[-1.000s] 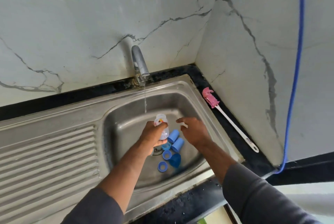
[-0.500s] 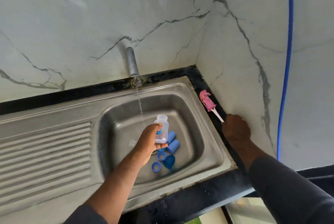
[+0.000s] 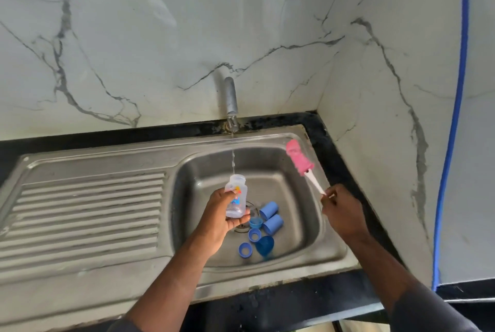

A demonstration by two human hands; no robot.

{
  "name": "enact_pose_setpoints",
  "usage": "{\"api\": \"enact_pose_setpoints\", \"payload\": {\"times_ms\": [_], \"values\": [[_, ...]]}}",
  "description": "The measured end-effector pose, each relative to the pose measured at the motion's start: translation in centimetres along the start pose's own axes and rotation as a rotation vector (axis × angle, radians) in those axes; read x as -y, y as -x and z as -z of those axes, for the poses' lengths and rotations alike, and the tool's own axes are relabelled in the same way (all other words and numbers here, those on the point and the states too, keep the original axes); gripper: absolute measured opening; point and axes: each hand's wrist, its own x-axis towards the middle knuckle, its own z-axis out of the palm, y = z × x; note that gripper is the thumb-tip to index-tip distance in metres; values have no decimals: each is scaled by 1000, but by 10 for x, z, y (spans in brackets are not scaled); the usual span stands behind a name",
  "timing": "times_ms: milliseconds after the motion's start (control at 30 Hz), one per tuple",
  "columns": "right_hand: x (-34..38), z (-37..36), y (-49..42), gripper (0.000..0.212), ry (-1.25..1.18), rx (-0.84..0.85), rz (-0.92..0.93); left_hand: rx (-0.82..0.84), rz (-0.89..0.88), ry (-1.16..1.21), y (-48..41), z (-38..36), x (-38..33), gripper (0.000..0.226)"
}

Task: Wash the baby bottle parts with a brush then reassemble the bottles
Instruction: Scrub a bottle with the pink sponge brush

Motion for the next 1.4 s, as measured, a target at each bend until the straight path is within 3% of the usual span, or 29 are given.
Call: {"api": "enact_pose_setpoints", "payload": {"times_ms": [100, 233, 367, 500, 700, 967, 1400], "values": [[29, -10, 29, 18, -85, 59, 85, 4, -28, 85, 6, 18, -13, 63], [72, -29, 72, 20, -204, 154, 166, -5, -48, 174, 9, 46, -40, 40], [111, -47, 103, 17, -251, 217, 260, -10, -89, 174, 9, 66, -67, 37], [129, -63, 117, 13, -107, 178, 350, 57, -161, 109, 13, 77, -83, 39], [136, -77, 112, 18, -102, 72, 283, 68, -128, 81, 20, 81, -84, 30], [136, -83, 117, 15, -131, 59, 248, 80, -101, 60, 15, 80, -87, 28], [139, -64, 101, 17, -238, 103, 323, 108, -47, 243, 9, 58, -102, 44]]}}
